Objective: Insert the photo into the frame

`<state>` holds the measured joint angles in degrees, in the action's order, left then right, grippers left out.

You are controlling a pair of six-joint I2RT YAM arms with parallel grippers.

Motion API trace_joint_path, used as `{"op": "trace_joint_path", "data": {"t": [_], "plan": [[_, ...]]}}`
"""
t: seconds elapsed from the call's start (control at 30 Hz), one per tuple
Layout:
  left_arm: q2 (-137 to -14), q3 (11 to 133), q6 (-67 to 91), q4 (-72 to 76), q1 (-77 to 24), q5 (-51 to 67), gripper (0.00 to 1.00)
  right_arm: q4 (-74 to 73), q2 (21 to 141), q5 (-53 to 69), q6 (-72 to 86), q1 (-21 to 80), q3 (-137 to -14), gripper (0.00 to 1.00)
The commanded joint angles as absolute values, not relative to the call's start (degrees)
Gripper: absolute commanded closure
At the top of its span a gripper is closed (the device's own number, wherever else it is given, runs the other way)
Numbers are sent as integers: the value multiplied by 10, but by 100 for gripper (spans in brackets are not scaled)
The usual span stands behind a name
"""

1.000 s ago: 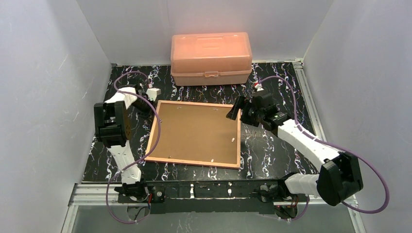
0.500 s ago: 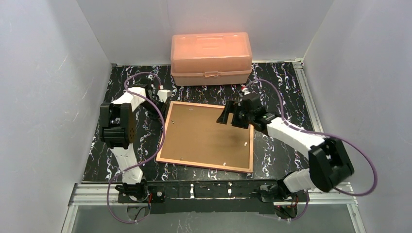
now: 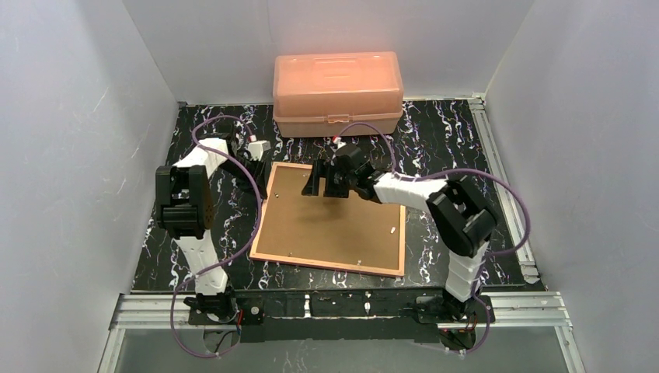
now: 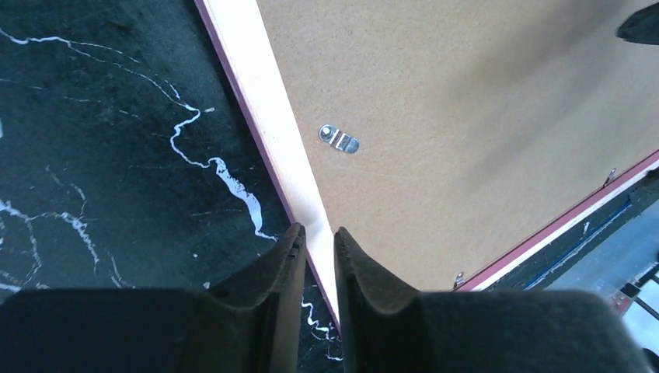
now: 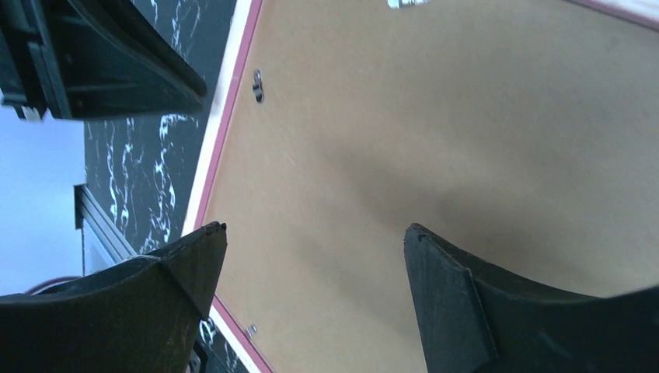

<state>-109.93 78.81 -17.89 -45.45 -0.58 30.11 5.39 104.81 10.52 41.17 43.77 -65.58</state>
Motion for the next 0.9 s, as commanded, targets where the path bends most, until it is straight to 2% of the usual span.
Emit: {"op": "trace_joint_path", "data": {"t": [0.0, 0.27, 0.5, 0.57, 0.73, 0.87], "plan": [[-1115, 789, -173, -468, -1, 330, 84, 123, 1104, 132, 432, 447, -728, 11], [-1132, 774, -174, -447, 29, 337, 90, 147, 1220, 171, 453, 466, -844, 20], [-1136, 759, -176, -434, 37, 350, 91, 153, 1289, 190, 470, 481, -913, 21], [-1136, 759, -175, -434, 39, 356, 90, 151, 1300, 192, 472, 484, -922, 21], [-1135, 760, -172, -439, 43, 388, 78, 160, 1312, 193, 479, 487, -926, 22], [-1138, 759, -172, -440, 44, 401, 77, 176, 1322, 201, 489, 487, -925, 23]]}}
